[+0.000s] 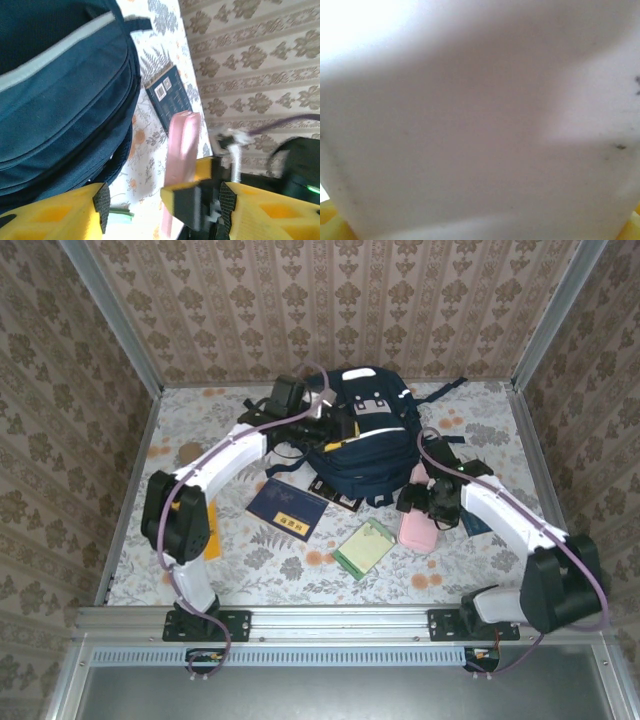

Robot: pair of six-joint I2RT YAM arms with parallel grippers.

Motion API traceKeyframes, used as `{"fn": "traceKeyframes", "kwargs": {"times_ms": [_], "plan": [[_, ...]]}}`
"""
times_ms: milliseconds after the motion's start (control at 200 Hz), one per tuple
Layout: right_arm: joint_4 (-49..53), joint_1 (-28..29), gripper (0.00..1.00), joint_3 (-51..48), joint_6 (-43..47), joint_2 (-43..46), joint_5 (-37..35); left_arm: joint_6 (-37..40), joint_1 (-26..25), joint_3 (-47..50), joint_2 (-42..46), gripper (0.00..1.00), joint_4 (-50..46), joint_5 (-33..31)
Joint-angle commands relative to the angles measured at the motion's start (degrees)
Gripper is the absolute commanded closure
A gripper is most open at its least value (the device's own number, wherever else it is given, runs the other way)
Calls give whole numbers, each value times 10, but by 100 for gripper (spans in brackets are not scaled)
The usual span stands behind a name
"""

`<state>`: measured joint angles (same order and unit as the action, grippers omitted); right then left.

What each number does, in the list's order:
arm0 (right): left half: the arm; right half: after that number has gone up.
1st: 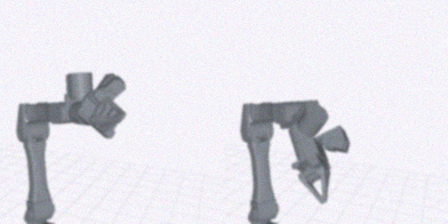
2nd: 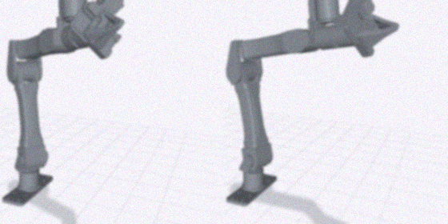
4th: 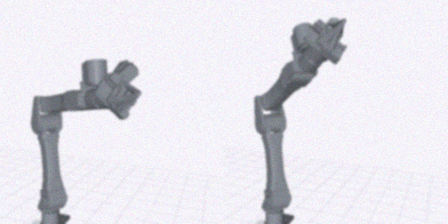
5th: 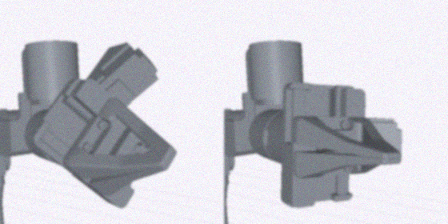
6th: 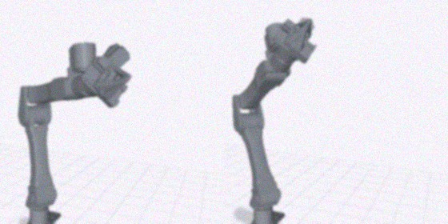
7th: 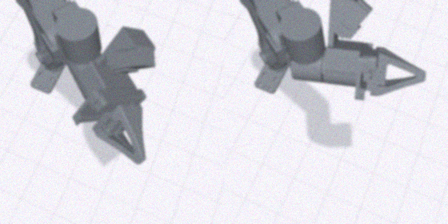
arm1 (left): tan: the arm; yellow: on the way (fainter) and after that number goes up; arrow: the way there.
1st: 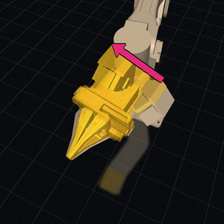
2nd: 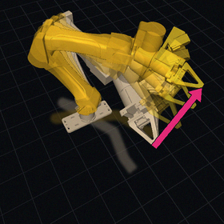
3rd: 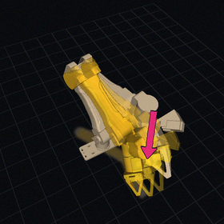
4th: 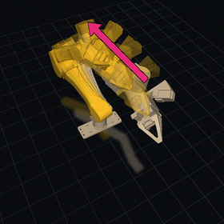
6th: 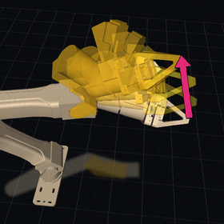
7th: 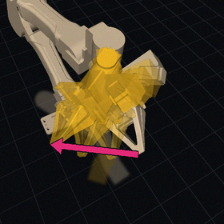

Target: Pack the student bag

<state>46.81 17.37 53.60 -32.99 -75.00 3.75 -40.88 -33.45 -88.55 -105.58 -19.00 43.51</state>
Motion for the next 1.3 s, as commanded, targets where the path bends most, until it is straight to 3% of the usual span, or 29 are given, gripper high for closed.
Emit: {"fn": "traceKeyframes", "kwargs": {"times_ms": [0, 145, 380, 510, 750, 1010, 1295], "plan": [[-12, 32, 23, 27, 78, 54, 55, 18, -25, -32, -33, 31, -33, 20], [-36, 72, 26, 44, 100, 83, 72, 14, -51, -42, -64, 26, -22, 43], [-45, 91, 28, 55, 107, 72, 89, -8, -61, -27, -54, 26, 28, 58], [-46, 94, 29, 56, 111, 68, 88, 15, -55, -24, -27, 27, -2, 10], [-48, 95, 29, 57, 114, 50, 93, 27, -45, -3, 30, 32, -1, -16], [-52, 96, 30, 73, 117, 36, 96, 1, -61, 13, 39, 31, 37, 28], [-57, 95, 30, 87, 112, 34, 108, -9, -72, 18, 15, 32, 44, 27]]}}
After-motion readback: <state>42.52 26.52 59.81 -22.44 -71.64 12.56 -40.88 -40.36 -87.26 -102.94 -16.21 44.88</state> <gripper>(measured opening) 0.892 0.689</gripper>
